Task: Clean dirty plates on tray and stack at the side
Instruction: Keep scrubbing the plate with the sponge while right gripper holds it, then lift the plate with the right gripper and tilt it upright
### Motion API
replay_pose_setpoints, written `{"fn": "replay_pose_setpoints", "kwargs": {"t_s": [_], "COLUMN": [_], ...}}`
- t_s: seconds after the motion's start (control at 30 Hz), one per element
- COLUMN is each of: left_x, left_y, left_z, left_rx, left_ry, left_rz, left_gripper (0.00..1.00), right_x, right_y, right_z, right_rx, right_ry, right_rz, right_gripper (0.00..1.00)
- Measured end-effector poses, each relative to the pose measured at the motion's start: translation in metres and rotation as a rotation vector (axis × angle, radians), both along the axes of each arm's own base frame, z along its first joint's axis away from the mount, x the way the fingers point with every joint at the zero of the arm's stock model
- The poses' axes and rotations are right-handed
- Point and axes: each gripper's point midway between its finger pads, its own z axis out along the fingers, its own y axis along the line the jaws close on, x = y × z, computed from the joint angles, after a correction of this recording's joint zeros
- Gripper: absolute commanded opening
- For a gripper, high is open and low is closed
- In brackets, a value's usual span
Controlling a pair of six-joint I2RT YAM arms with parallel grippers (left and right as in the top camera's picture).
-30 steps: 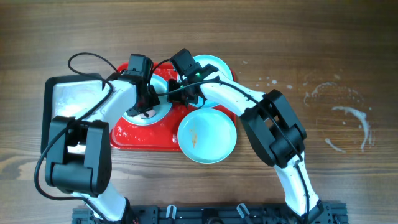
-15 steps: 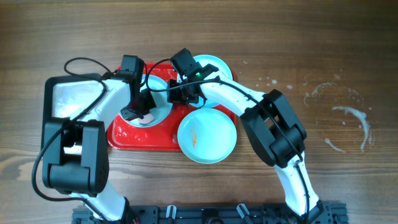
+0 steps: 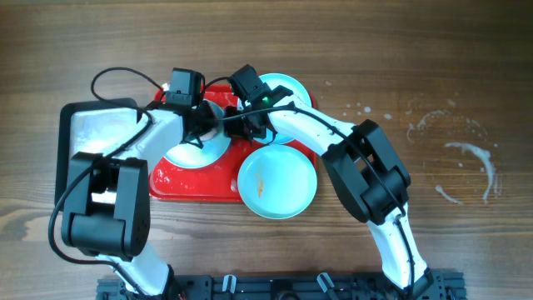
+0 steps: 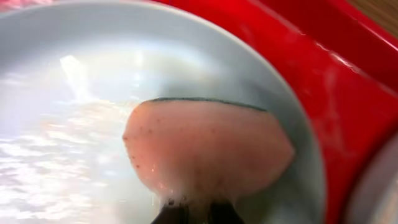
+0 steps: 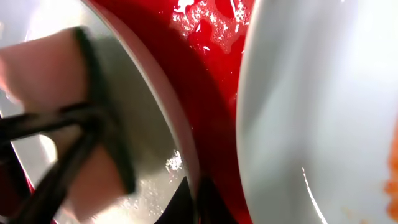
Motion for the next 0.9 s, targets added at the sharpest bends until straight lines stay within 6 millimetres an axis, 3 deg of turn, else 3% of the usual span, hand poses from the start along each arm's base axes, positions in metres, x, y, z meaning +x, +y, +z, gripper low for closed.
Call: {"fn": "replay_pose_setpoints", "kwargs": {"t_s": [0.17,0.23,0.4,0.57,0.73,0.83,0.9], "left_x": [-0.024,-0.043,-0.060,-0.071,-0.084,-0.081,-0.075], "left_y": [0.030,0.039,0.040,0.031,-0.001,-0.013,-0.016], "left_z": [-0.001,-0.001,-0.003,0.000,0.011,0.039,0.068], "left_rx": [0.154,0.201,0.194,0.122,-0.048,-0.113,-0.139], "left_ry": [0.104,0.179,0.253,0.322,0.395,0.385,0.336], "left_rz": [0.064,0.071,0.048,0.003,-0.133,-0.206,-0.238], "left_gripper": [0.04,0.04,0.04,0.04,0.04,0.04,0.04], "right_x": [0.000,-0.002,-0.002,-0.002,-0.006,-0.007,-0.007], "right_y": [0.001,0.002,0.003,0.003,-0.006,-0.008,-0.009], "right_z": [0.001,0.001,0.001,0.001,0.002,0.002,0.002], "right_rx": [0.007,0.009,0.012,0.012,-0.030,-0.042,-0.042], "right_ry": [-0.001,-0.001,-0.004,-0.010,-0.006,-0.009,-0.009], "right_rz": [0.007,0.015,0.025,0.039,0.034,0.030,0.030], "right_gripper": [0.04,0.04,0.04,0.04,0.04,0.04,0.04]}}
